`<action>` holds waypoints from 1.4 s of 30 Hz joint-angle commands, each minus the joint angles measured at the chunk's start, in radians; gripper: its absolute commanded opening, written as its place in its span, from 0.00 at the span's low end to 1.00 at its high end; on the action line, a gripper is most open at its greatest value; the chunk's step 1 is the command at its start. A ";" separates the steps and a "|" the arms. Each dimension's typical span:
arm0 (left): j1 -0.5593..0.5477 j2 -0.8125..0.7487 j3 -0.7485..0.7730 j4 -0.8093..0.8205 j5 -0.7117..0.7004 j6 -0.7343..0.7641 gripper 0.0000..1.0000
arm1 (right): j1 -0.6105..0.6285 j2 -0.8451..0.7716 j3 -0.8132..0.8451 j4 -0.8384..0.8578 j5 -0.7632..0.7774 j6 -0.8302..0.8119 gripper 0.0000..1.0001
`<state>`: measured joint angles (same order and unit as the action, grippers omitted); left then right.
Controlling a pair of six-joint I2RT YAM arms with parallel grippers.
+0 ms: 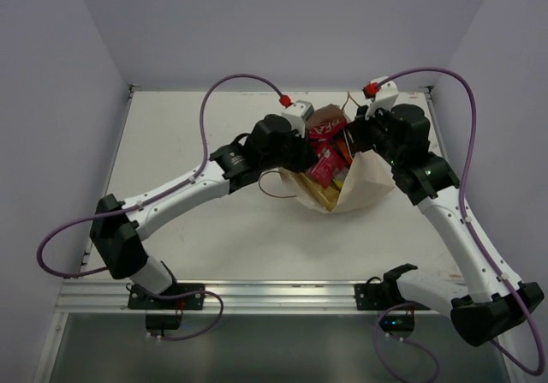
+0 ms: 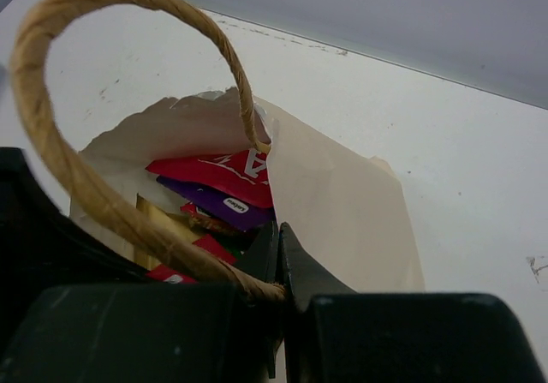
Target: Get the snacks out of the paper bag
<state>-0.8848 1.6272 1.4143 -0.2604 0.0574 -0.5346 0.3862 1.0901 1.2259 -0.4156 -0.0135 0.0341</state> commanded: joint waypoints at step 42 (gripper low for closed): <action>0.562 -0.348 -0.287 0.055 0.105 0.263 0.99 | 0.006 -0.027 -0.006 0.005 0.047 -0.026 0.00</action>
<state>-0.1822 1.3472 1.0027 -0.2073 0.1154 -0.4164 0.3862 1.0721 1.1908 -0.3923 0.0418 0.0242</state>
